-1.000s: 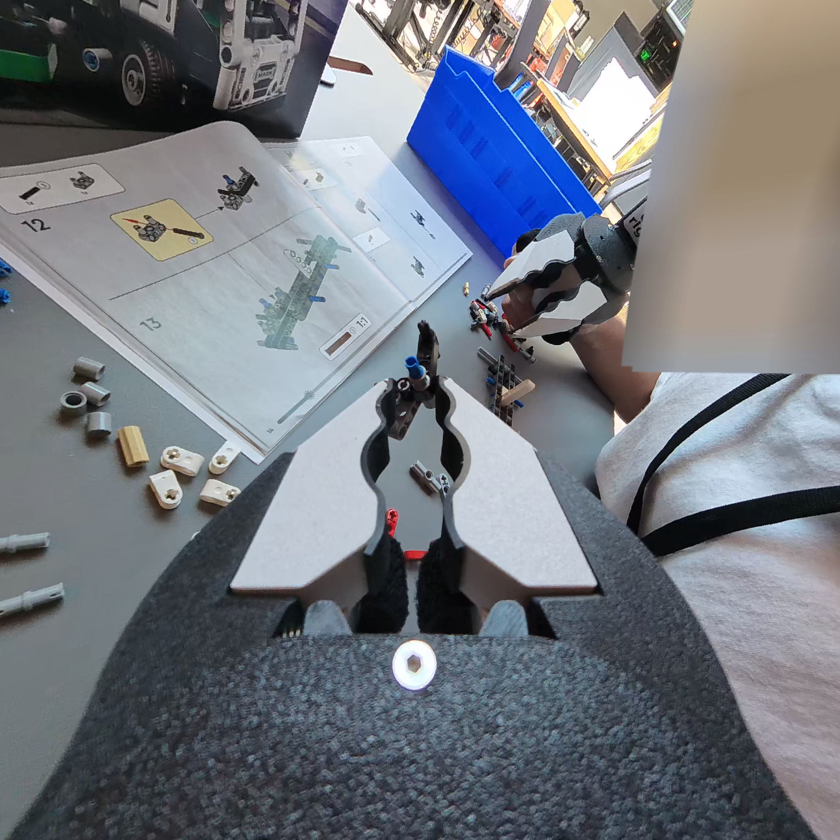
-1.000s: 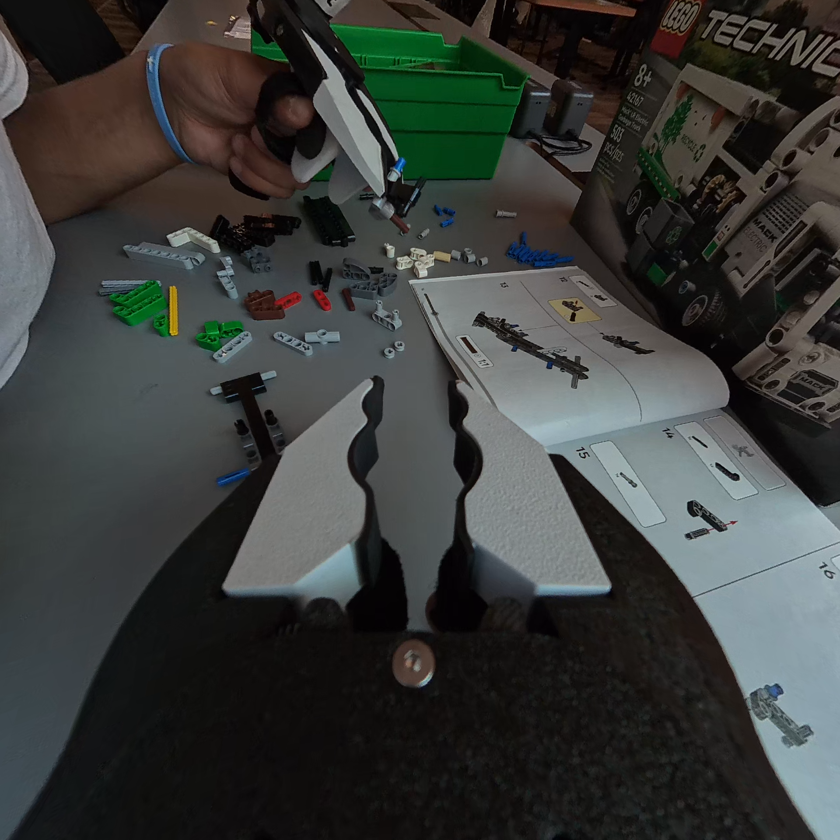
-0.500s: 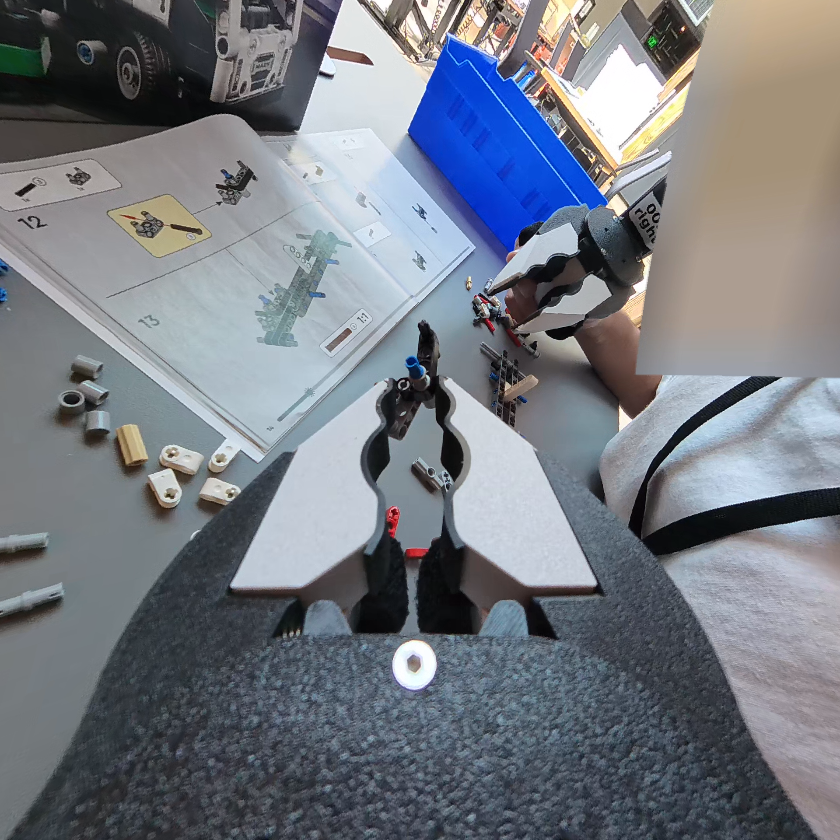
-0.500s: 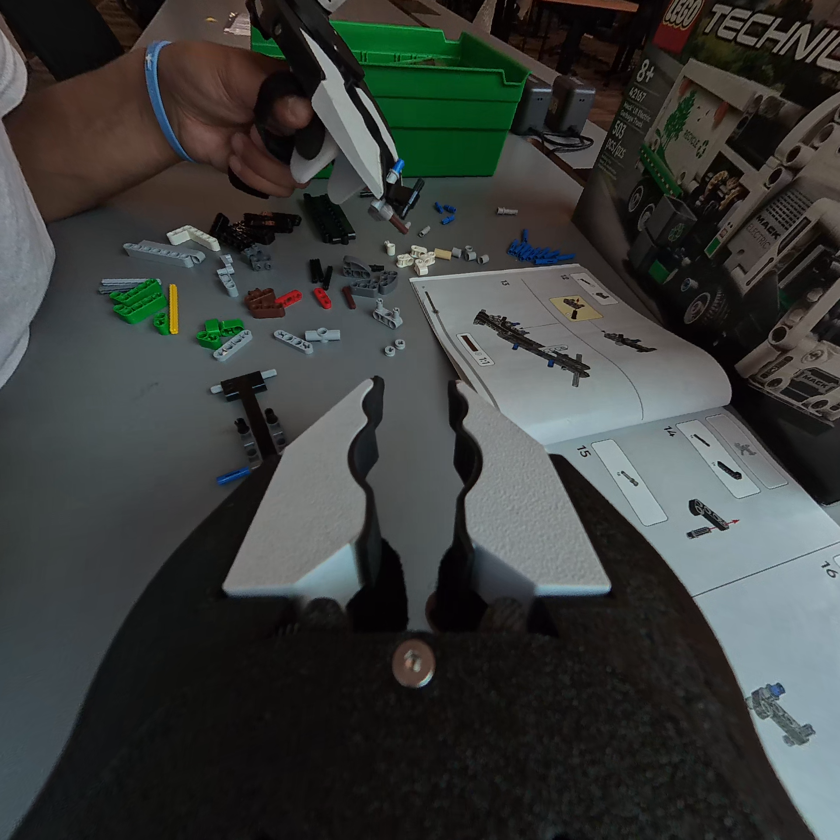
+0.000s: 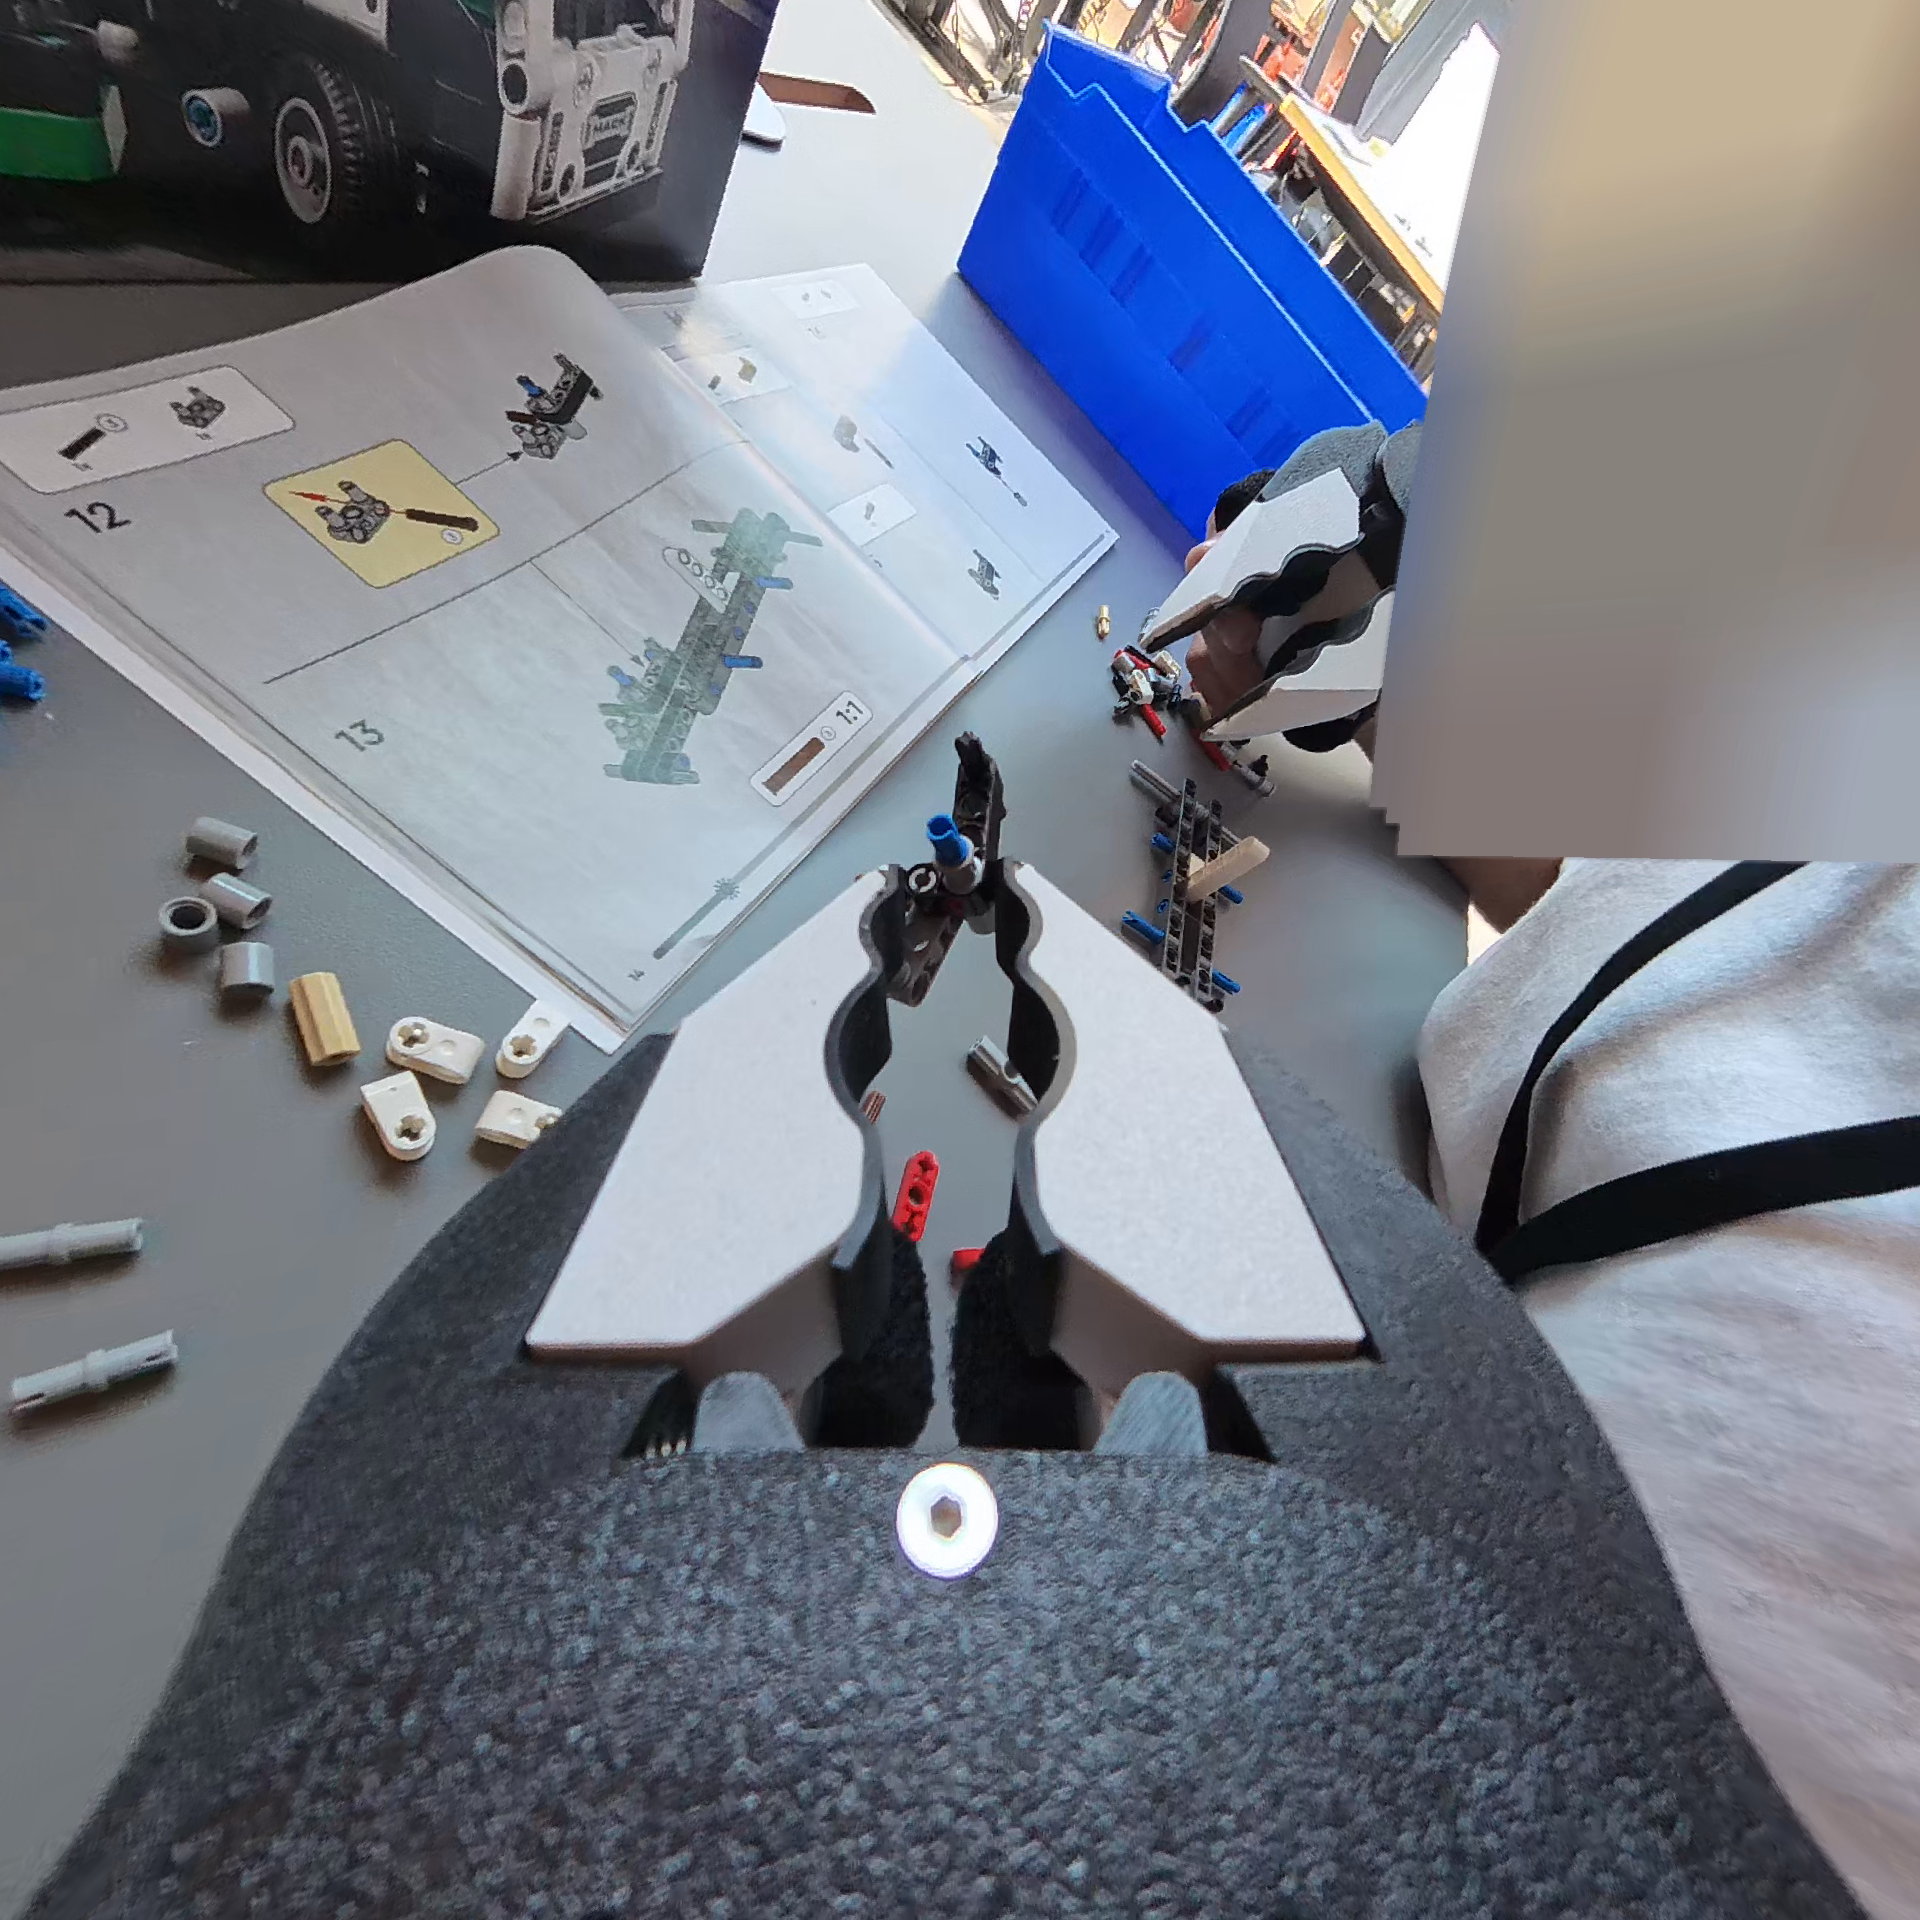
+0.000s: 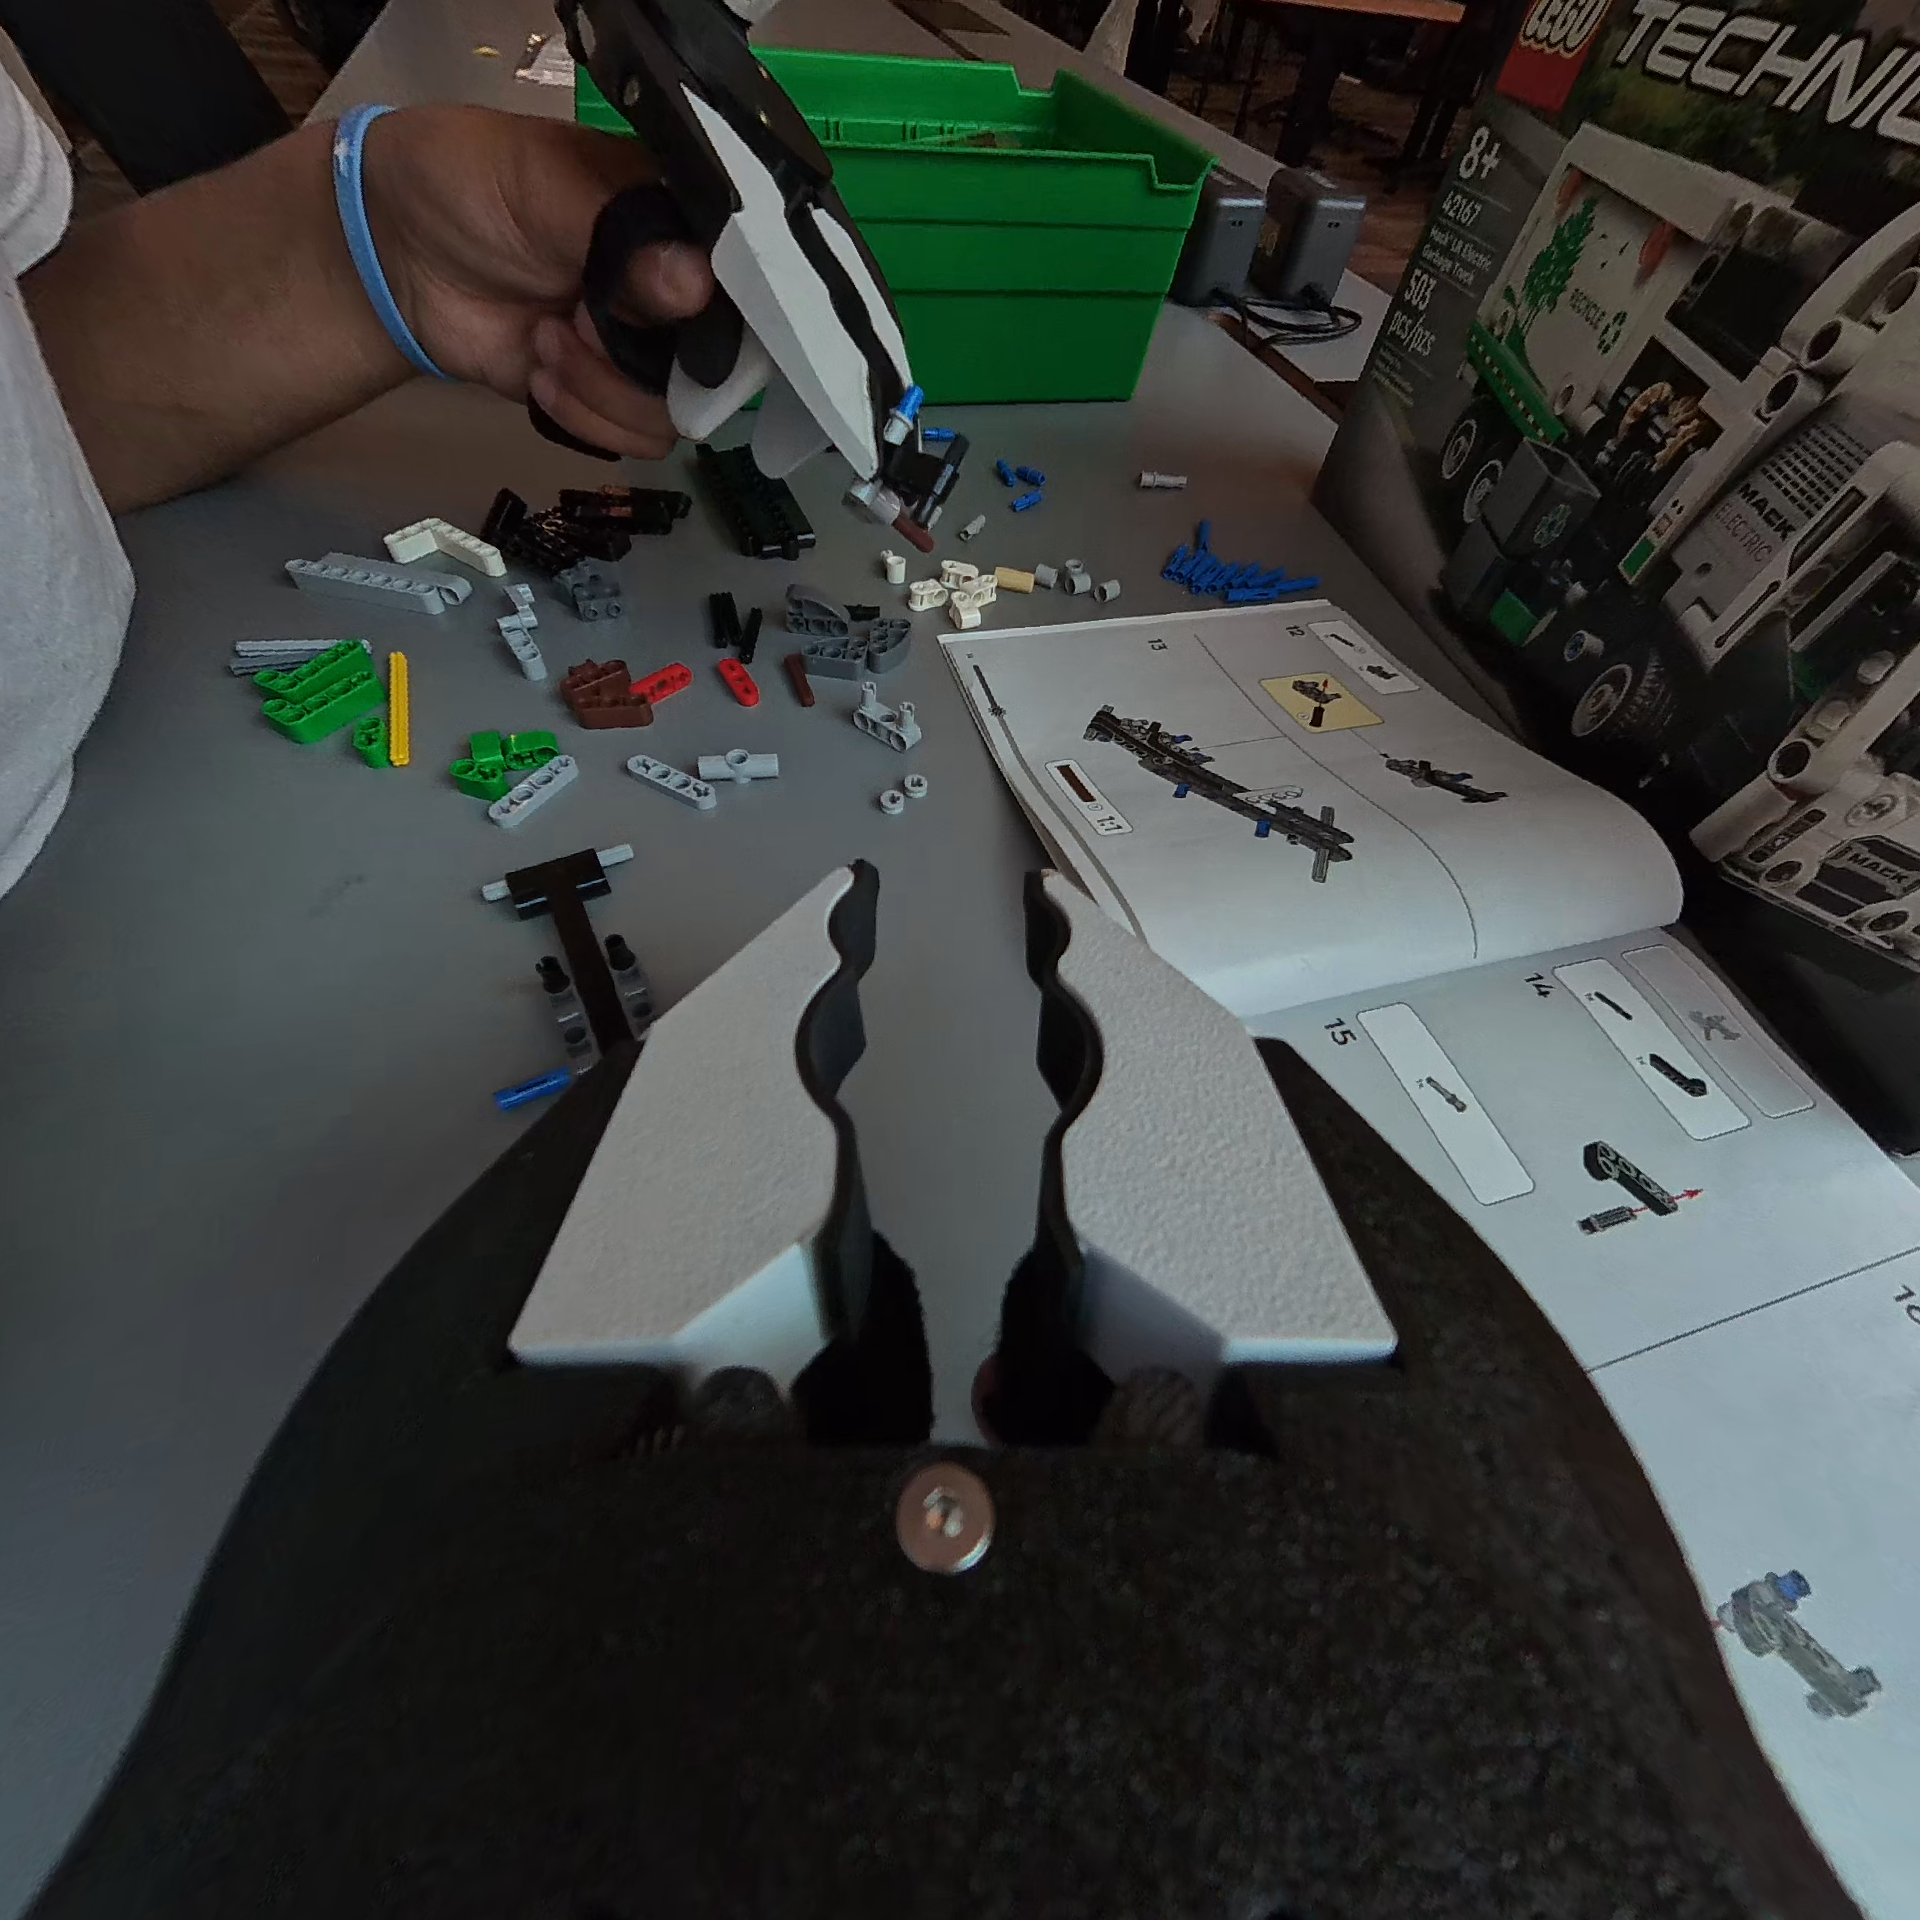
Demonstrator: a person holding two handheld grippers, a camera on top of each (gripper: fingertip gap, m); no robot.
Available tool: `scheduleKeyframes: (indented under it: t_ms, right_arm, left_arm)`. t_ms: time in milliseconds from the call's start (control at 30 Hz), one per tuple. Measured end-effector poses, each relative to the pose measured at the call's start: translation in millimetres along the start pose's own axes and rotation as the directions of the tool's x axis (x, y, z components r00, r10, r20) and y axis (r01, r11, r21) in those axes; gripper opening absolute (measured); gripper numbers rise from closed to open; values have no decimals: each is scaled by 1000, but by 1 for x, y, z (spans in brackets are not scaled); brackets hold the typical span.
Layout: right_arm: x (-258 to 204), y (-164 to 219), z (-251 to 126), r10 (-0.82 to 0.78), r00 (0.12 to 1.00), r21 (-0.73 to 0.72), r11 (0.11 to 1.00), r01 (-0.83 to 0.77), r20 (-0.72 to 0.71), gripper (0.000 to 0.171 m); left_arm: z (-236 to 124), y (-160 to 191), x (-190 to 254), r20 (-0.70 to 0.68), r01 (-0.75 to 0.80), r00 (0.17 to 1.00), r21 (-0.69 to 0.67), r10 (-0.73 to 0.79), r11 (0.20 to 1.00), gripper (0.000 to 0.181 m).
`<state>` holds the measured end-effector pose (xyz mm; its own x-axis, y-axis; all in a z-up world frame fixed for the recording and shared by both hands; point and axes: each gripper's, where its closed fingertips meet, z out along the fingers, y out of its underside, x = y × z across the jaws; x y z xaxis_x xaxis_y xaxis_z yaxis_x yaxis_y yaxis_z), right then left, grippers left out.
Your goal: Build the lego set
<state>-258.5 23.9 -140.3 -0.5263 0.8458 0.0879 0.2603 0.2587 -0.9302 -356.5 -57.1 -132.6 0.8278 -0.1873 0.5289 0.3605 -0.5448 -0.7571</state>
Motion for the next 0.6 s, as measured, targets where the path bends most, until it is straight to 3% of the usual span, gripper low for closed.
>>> scheduleKeyframes:
  t_ms: [67, 167, 233, 300, 367, 500, 600]
  right_arm:
    - [1, -2, 3, 1, 1000, -7, 1000, -1, -12, 25]
    - [-9, -14, 16, 218, 974, -47, 975, -216, 64, 28]
    - [-27, -26, 25, 411, 881, -92, 911, -401, 234, 46]
    - [-43, -41, 31, 562, 742, -124, 819, -560, 366, 66]
    - [-53, -53, 33, 594, 684, -114, 784, -610, 424, 66]
    - [-56, -79, 30, 541, 736, 31, 797, -603, 408, 43]
    - [-63, -87, 23, 441, 819, 109, 854, -509, 367, 32]
  left_arm:
    - [4, 0, 4, 41, -103, 994, -19, 104, 995, 15]
    - [11, -3, 24, 149, -392, 906, -54, 396, 918, 15]
    - [15, -6, 39, 220, -592, 772, -91, 596, 801, 15]
    - [17, -10, 50, 316, -765, 565, -147, 763, 627, 15]
    - [17, -14, 58, 395, -871, 336, -216, 855, 442, 15]
    - [14, -16, 80, 459, -937, 57, -281, 886, 205, 15]
    - [11, -21, 99, 499, -958, -37, -265, 866, 111, 14]
